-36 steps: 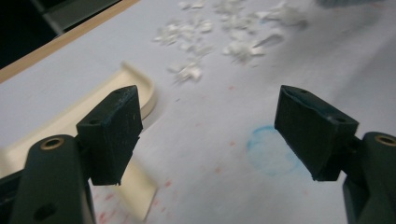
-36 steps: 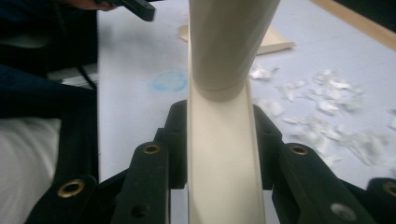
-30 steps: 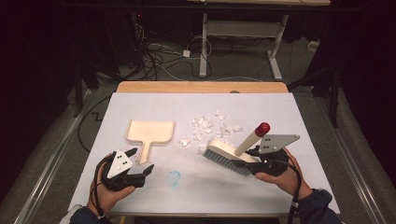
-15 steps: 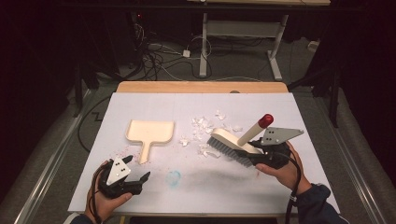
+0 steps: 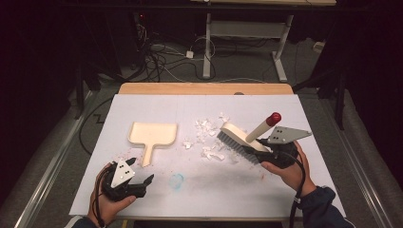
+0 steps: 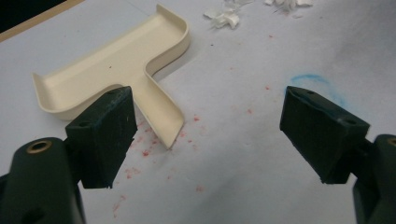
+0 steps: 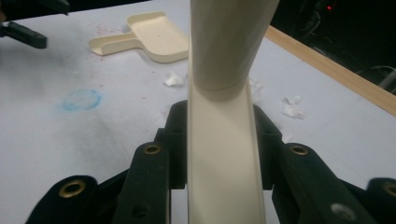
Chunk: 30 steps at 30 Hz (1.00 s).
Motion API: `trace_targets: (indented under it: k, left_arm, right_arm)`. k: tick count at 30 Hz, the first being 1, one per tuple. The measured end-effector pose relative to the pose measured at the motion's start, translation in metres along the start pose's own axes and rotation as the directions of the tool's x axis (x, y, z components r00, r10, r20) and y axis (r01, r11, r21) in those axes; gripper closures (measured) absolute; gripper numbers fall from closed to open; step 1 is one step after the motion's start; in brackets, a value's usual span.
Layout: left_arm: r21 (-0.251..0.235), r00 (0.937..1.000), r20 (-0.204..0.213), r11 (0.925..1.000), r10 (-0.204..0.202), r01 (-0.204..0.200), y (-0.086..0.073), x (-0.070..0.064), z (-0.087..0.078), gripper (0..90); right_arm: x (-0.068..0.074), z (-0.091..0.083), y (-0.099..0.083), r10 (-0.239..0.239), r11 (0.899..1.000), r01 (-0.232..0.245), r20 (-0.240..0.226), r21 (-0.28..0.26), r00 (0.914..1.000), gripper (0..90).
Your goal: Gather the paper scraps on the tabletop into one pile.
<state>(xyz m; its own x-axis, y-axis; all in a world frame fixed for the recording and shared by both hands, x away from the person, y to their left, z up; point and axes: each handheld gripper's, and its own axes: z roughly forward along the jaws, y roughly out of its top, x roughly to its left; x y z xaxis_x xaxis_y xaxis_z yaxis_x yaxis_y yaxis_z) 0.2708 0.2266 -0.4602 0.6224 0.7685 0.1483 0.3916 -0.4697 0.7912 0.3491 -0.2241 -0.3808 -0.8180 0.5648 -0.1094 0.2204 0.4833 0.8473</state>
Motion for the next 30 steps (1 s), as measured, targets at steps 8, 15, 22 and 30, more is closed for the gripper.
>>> trace_targets:
  k: [8,15,22,30]
  left_arm:
    - [0.004,0.9997,0.023,1.0,-0.006,0.006,0.0,-0.001,0.004,17.9]
    - [0.006,0.9997,0.023,0.9999,0.011,-0.011,0.001,-0.003,0.004,17.9]
    - [0.022,0.9982,0.038,0.9986,0.046,-0.047,0.002,-0.008,0.008,17.9]
    - [0.025,0.9976,0.047,0.9984,0.05,-0.051,0.001,-0.006,0.009,17.9]
  right_arm:
    - [-0.027,0.003,0.011,-0.013,1.0,0.011,0.103,0.027,0.9946,67.6]
    - [-0.061,0.035,0.036,-0.077,0.992,0.054,0.203,0.115,0.9762,67.6]
    - [-0.085,0.091,0.039,-0.131,0.97,0.066,0.272,0.235,0.9532,67.6]
    - [-0.097,0.129,0.03,-0.176,0.949,0.068,0.339,0.307,0.9241,67.7]
